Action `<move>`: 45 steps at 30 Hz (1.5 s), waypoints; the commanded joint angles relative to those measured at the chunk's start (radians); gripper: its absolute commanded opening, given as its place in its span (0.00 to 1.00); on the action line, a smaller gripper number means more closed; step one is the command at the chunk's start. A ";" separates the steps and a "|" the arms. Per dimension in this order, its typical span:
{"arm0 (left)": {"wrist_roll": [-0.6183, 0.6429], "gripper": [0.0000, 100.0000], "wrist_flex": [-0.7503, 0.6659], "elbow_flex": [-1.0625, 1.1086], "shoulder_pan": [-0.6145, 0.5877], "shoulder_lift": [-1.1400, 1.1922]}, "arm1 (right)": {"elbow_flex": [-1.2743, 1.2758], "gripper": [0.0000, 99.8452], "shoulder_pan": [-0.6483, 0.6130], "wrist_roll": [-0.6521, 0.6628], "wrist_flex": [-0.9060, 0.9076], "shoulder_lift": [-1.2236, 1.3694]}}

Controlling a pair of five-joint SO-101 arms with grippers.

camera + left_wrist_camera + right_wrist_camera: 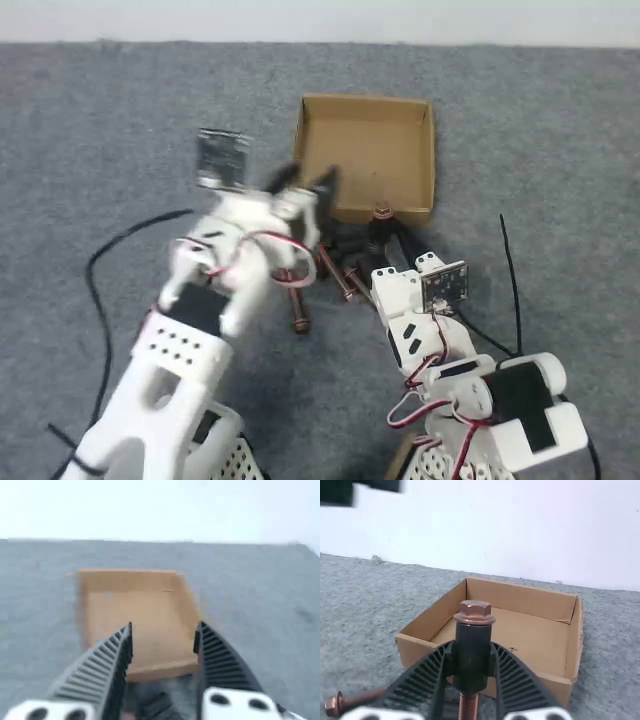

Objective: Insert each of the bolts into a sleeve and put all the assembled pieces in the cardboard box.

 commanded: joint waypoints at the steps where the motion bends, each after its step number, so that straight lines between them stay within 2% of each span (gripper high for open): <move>1: -0.003 0.19 0.006 0.019 -0.149 -0.015 | 0.023 0.01 0.018 0.015 -0.008 -0.028; 5: -0.003 0.19 -0.015 0.196 -0.201 -0.014 | 0.023 0.01 0.042 0.015 -0.008 -0.028; 10: -0.006 0.19 -0.193 0.466 -0.204 -0.097 | 0.023 0.01 0.048 0.020 0.005 -0.028; 13: -0.009 0.19 -0.255 0.591 -0.204 -0.193 | 0.023 0.01 0.068 0.021 0.031 -0.030; 19: -0.008 0.19 -0.259 0.679 -0.224 -0.373 | -0.061 0.01 0.170 0.021 0.018 -0.039; 27: -0.008 0.19 -0.216 0.680 -0.216 -0.400 | -0.299 0.01 0.234 0.021 0.053 -0.036; 33: -0.011 0.19 -0.216 0.680 -0.216 -0.400 | -0.608 0.01 0.234 0.021 0.453 -0.031; 40: -0.071 0.19 -0.216 0.680 -0.215 -0.400 | -0.954 0.01 0.229 0.021 0.941 -0.030; 45: -0.071 0.19 -0.218 0.680 -0.213 -0.400 | -1.146 0.01 0.226 0.023 1.208 -0.015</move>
